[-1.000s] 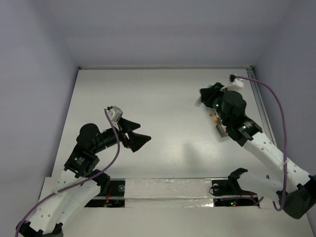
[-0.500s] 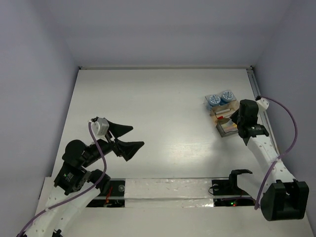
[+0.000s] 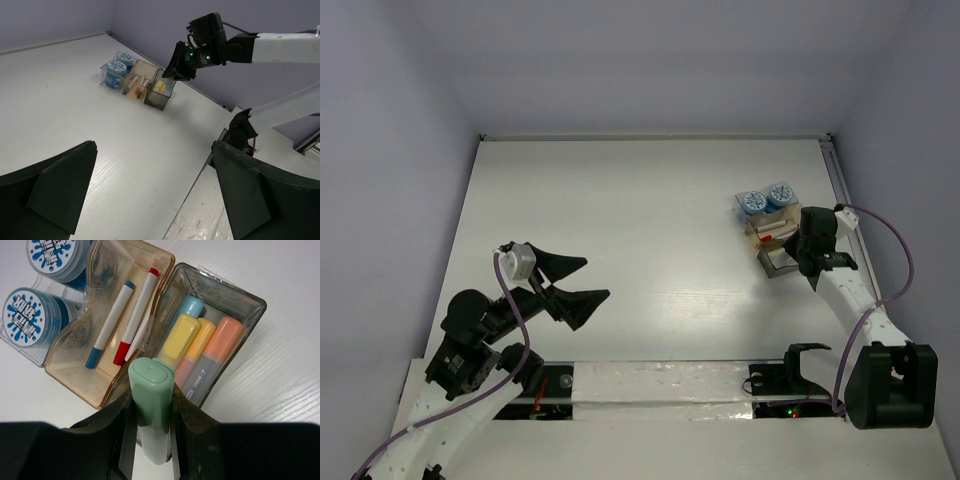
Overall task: Sort the stationery into containers
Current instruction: Place the pen in the storage box, then reset both arms
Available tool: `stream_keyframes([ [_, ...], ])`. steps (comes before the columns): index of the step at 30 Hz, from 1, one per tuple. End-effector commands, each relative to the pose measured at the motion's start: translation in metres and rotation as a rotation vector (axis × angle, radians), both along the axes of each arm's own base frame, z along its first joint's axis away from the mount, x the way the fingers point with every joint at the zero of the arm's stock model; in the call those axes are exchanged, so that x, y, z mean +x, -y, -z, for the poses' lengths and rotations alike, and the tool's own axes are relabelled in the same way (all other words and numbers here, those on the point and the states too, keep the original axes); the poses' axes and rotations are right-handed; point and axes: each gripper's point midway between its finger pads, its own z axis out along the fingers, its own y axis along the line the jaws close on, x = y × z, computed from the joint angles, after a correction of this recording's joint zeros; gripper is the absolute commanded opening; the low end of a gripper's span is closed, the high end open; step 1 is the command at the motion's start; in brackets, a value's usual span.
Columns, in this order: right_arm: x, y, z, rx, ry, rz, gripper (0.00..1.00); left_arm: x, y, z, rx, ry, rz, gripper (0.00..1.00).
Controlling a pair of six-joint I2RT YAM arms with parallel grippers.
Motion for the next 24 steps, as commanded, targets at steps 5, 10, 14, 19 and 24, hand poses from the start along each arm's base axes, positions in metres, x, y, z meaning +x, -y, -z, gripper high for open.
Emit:
stream_keyframes([
  [5, 0.002, 0.005, -0.008, 0.009, 0.067, 0.043, 0.5, -0.004, -0.001, -0.01, -0.024, 0.041, 0.006, 0.99],
  [10, 0.002, 0.007, -0.011, -0.001, 0.064, 0.05, 0.65, -0.004, -0.001, -0.01, -0.025, 0.042, 0.004, 0.99],
  [14, 0.003, 0.009, -0.024, -0.011, 0.083, 0.052, 0.81, -0.004, -0.001, -0.01, -0.025, 0.041, 0.003, 0.99],
  [19, 0.005, 0.002, -0.073, -0.024, 0.186, -0.016, 0.93, -0.002, -0.002, -0.01, -0.026, 0.037, -0.009, 0.99],
  [24, 0.004, -0.032, -0.13, 0.013, 0.289, -0.24, 1.0, 0.006, -0.005, -0.007, -0.025, 0.015, -0.049, 0.99],
])
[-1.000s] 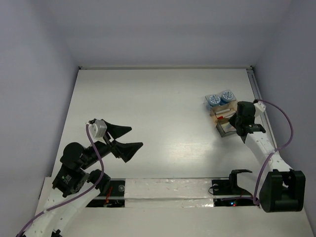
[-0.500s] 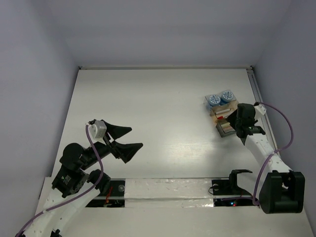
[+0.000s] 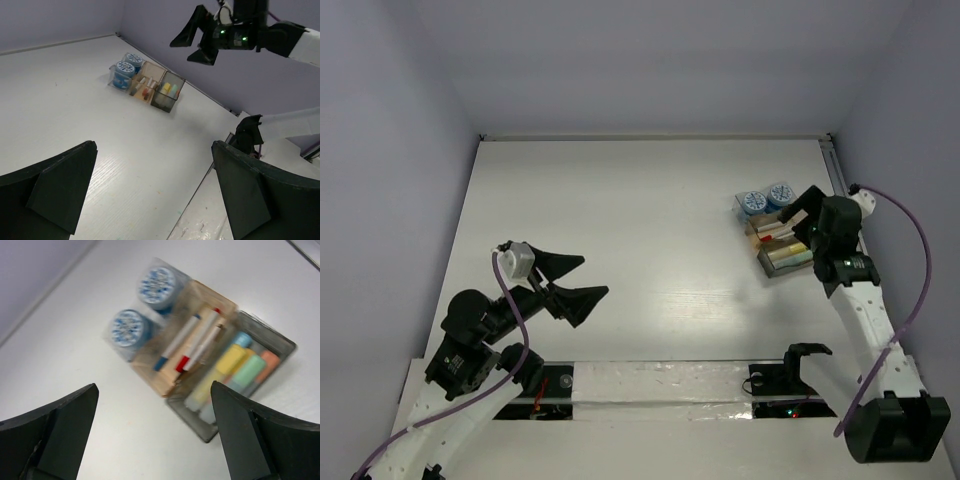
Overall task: Sort the stationery into containers
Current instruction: Reset both arms
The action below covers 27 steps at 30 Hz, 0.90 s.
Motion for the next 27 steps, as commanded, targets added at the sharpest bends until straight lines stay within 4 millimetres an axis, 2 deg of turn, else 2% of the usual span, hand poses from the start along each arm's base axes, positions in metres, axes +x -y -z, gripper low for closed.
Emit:
stream_keyframes([
  [1, 0.0, -0.026, -0.072, 0.0, 0.147, -0.188, 1.0, 0.005, -0.004, -0.007, -0.023, 0.017, -0.042, 0.99],
  [2, -0.006, -0.043, -0.089, 0.016, 0.195, -0.289, 1.0, 0.007, -0.005, -0.007, -0.024, 0.011, -0.052, 0.99],
  [5, -0.026, -0.072, -0.139, 0.031, 0.328, -0.461, 1.0, 0.012, -0.009, -0.006, -0.023, -0.005, -0.09, 0.99],
  [9, -0.079, -0.093, -0.212, -0.007, 0.547, -0.589, 1.0, 0.021, -0.019, -0.009, -0.033, -0.012, -0.171, 0.99],
  [12, -0.111, -0.099, -0.244, -0.048, 0.641, -0.636, 1.0, 0.027, -0.023, -0.012, -0.025, -0.01, -0.205, 0.99],
  [13, -0.126, -0.1, -0.253, -0.064, 0.681, -0.64, 1.0, 0.029, -0.025, -0.02, -0.031, 0.0, -0.222, 0.99],
  [15, -0.141, -0.099, -0.258, -0.082, 0.714, -0.638, 1.0, 0.035, -0.023, -0.026, -0.021, -0.018, -0.231, 0.99],
  [16, -0.153, -0.098, -0.262, -0.094, 0.748, -0.633, 1.0, 0.033, -0.025, -0.045, -0.043, 0.005, -0.234, 0.99],
  [20, -0.169, -0.095, -0.254, -0.087, 0.796, -0.602, 1.0, 0.034, -0.025, -0.083, -0.085, 0.051, -0.24, 0.99],
  [23, -0.17, -0.094, -0.242, -0.081, 0.81, -0.592, 1.0, 0.04, -0.031, -0.1, -0.115, 0.059, -0.285, 0.99],
  [27, -0.159, -0.095, -0.226, -0.043, 0.784, -0.592, 1.0, 0.043, -0.037, -0.105, -0.16, 0.055, -0.32, 0.99],
])
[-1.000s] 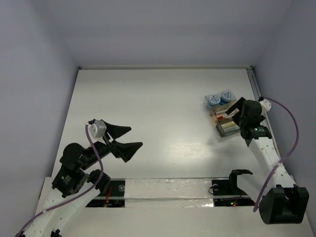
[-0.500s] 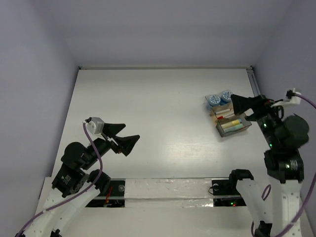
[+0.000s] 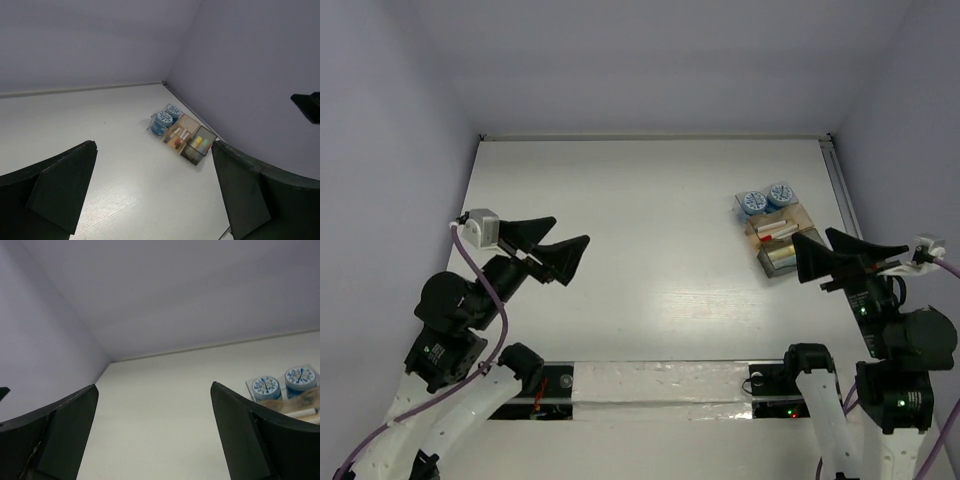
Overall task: Sort the stationery into containers
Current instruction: Reset both arms
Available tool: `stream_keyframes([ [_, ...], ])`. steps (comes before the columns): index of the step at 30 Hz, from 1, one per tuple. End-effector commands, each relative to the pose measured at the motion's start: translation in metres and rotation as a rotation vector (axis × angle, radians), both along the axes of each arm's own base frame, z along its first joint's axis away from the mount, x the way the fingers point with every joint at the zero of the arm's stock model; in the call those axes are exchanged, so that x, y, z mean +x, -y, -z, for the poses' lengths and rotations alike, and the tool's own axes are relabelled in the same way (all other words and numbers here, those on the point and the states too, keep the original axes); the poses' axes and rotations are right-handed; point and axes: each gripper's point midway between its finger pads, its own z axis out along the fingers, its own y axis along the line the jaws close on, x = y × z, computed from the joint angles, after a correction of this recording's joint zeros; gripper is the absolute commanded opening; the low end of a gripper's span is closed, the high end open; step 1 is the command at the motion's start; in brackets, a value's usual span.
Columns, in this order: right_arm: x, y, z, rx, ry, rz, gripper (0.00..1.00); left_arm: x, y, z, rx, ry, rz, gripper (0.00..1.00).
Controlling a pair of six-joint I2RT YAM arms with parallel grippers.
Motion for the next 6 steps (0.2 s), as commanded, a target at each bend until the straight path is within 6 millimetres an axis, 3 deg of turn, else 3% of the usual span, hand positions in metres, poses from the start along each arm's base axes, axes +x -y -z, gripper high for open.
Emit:
stream_keyframes([
  [1, 0.012, -0.004, 0.011, 0.018, -0.026, -0.022, 1.0, 0.002, -0.008, -0.022, -0.078, 0.04, -0.046, 0.99],
  [6, 0.023, -0.005, 0.016, 0.018, -0.044, -0.03, 1.0, 0.005, -0.013, -0.019, -0.1, 0.036, -0.077, 0.99],
])
